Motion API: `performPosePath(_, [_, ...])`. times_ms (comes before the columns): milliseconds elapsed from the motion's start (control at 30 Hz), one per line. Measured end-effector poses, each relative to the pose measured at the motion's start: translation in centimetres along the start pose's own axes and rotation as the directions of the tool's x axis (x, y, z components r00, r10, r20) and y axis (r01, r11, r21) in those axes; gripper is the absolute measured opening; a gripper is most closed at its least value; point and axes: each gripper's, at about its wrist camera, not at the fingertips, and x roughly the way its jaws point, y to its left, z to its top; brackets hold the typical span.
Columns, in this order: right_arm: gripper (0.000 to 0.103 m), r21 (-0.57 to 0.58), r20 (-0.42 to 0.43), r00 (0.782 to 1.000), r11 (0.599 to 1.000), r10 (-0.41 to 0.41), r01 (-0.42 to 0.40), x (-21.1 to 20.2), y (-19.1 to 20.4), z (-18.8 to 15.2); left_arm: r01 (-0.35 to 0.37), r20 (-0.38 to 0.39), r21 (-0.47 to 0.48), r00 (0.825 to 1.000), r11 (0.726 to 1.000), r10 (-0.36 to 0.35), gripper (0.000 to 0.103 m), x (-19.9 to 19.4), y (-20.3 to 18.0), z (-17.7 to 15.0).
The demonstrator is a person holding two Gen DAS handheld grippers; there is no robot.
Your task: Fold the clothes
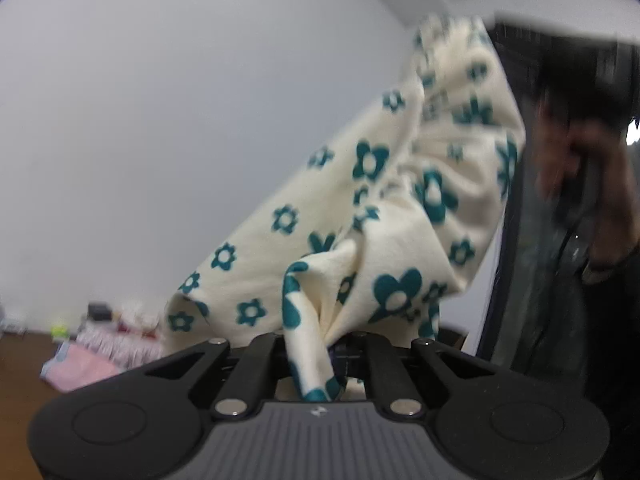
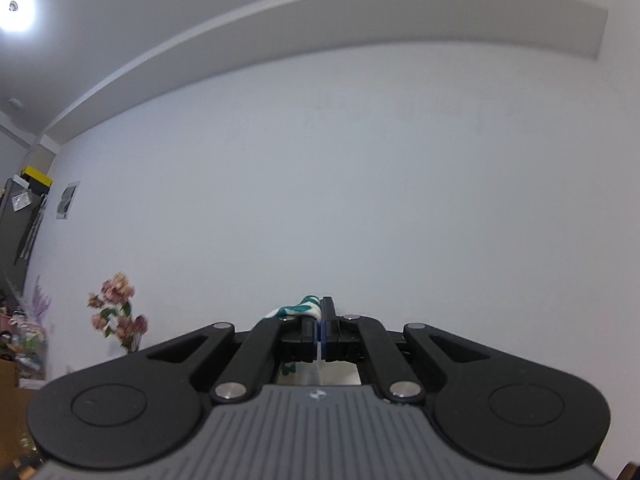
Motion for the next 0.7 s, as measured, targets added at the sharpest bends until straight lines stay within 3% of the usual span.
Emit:
performPosePath(133, [0.001, -0.047, -0.015, 1.000, 0.999, -0.024, 0.023, 0.9, -0.3, 0.7, 0.029, 0.067, -0.090, 0.997, 0.996, -0.023, 0.005, -1.8, 3.0, 2.7])
performPosePath(233, [0.001, -0.013, -0.116, 0.993, 1.000, -0.008, 0.006, 4.7, -1.1, -1.2, 0.017, 0.051, -0.194, 0.999, 0.981, -0.008, 0.005, -1.7, 6.6, 3.7])
performPosePath(300, [0.001, 0.011, -0.192, 0.981, 1.000, 0.013, -0.011, 8.3, -1.5, -3.2, -0.073, 0.029, -0.207, 0.996, 0.976, 0.081, 0.005, -1.7, 8.2, 4.1])
performPosePath(333, [0.001, 0.013, -0.228, 0.974, 1.000, 0.015, -0.012, 10.7, -1.4, -4.6, -0.133, 0.014, -0.221, 0.990, 0.966, 0.139, 0.005, 0.6, 10.7, 3.5])
performPosePath(433, [0.001, 0.002, -0.355, 0.934, 0.999, -0.039, 0.042, 18.7, -2.0, -10.7, -0.299, -0.050, -0.273, 0.954, 0.915, 0.297, 0.007, 5.4, 17.7, 2.6])
performPosePath(467, [0.001, -0.010, -0.400, 0.913, 0.997, -0.077, 0.079, 21.6, -2.3, -13.2, -0.359, -0.081, -0.290, 0.933, 0.887, 0.351, 0.010, 7.1, 20.1, 2.4])
performPosePath(500, [0.004, -0.035, -0.458, 0.880, 0.992, -0.125, 0.123, 24.5, -2.7, -16.1, -0.436, -0.135, -0.288, 0.900, 0.853, 0.415, 0.013, 8.9, 22.7, 1.6])
performPosePath(533, [0.015, -0.070, -0.523, 0.835, 0.985, -0.172, 0.159, 27.2, -3.2, -19.4, -0.495, -0.196, -0.269, 0.868, 0.826, 0.456, 0.013, 10.2, 24.6, 0.7])
performPosePath(567, [0.023, -0.095, -0.594, 0.778, 0.978, -0.205, 0.185, 29.0, -3.4, -22.6, -0.544, -0.258, -0.247, 0.835, 0.802, 0.487, 0.014, 10.5, 26.0, -0.5])
performPosePath(600, [0.031, -0.113, -0.667, 0.710, 0.973, -0.226, 0.203, 30.2, -3.6, -25.7, -0.569, -0.306, -0.243, 0.814, 0.786, 0.494, 0.016, 10.1, 26.9, -1.8])
performPosePath(633, [0.033, -0.108, -0.710, 0.671, 0.975, -0.212, 0.194, 30.2, -3.5, -28.3, -0.563, -0.343, -0.259, 0.813, 0.785, 0.470, 0.030, 9.8, 27.7, -3.5])
performPosePath(667, [0.041, -0.071, -0.728, 0.667, 0.986, -0.155, 0.151, 29.0, -3.3, -30.2, -0.555, -0.378, -0.276, 0.814, 0.785, 0.442, 0.044, 9.4, 28.4, -5.1])
performPosePath(700, [0.063, -0.028, -0.746, 0.660, 0.995, -0.086, 0.098, 27.2, -2.9, -31.9, -0.547, -0.412, -0.294, 0.812, 0.784, 0.413, 0.048, 9.0, 29.2, -6.7])
